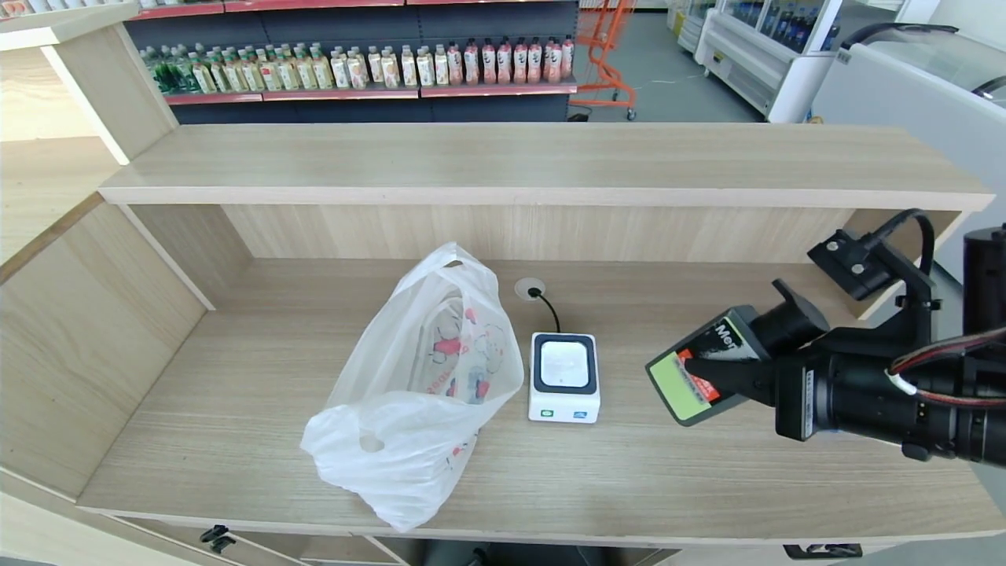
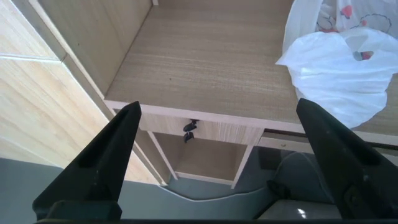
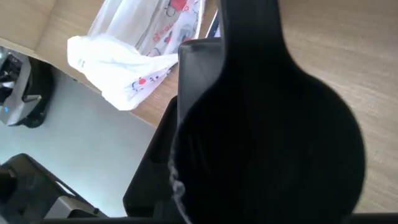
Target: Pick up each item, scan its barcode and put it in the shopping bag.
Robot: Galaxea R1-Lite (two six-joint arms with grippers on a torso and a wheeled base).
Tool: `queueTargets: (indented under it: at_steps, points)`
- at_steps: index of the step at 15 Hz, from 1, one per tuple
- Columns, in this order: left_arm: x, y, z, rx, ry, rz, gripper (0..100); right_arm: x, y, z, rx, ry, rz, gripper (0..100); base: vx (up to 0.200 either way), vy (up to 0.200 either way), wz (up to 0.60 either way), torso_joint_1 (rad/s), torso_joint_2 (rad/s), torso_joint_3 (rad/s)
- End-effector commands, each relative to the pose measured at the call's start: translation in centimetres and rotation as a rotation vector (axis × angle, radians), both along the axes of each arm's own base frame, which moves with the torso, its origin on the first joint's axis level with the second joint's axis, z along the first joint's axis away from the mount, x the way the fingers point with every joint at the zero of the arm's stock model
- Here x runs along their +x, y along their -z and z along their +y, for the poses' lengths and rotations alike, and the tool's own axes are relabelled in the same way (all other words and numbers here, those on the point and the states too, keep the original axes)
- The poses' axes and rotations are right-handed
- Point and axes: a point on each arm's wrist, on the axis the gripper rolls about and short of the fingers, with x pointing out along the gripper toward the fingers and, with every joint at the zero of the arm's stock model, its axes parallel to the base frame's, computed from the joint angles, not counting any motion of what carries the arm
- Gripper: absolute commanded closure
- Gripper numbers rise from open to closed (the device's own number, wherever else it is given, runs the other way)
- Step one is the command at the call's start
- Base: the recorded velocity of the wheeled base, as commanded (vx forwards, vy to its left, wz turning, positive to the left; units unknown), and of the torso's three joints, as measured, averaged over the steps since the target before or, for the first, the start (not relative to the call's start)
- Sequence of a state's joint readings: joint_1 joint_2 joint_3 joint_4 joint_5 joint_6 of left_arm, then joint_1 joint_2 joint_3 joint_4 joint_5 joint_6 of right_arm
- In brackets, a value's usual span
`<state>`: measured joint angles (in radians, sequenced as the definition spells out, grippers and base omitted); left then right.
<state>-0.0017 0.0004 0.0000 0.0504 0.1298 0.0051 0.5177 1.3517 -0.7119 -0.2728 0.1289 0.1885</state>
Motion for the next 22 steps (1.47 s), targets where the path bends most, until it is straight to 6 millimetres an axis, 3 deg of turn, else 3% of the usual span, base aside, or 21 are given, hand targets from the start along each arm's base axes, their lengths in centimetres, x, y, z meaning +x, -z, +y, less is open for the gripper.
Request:
queueTargets:
  at_steps: [1,6,10,15,22]
  points:
    - [0.0,0.0,0.0,0.000,-0.001,0.000,0,-0.1,0.0,0.2,0.021,0.001,0.016,100,0.000,0.200,0.00,-0.022,-0.03,0.017]
    - [0.0,0.0,0.0,-0.008,-0.001,-0.003,0,1.0,0.5,1.2,0.094,0.027,0.113,100,0.000,0.200,0.00,0.011,0.01,0.003]
    - [0.0,0.0,0.0,-0.004,-0.001,-0.001,0,3.9,2.2,3.0,0.085,0.047,0.192,100,0.000,0.200,0.00,0.001,0.00,0.001]
    - [0.0,0.0,0.0,-0.004,-0.001,-0.001,0,8.8,3.4,6.1,0.066,0.049,0.211,100,0.000,0.000,0.00,0.000,0.00,0.000]
    - [0.0,0.0,0.0,-0.004,-0.001,-0.001,0,11.1,7.3,9.1,-0.061,-0.058,0.125,100,0.000,0.000,0.00,0.000,0.00,0.000]
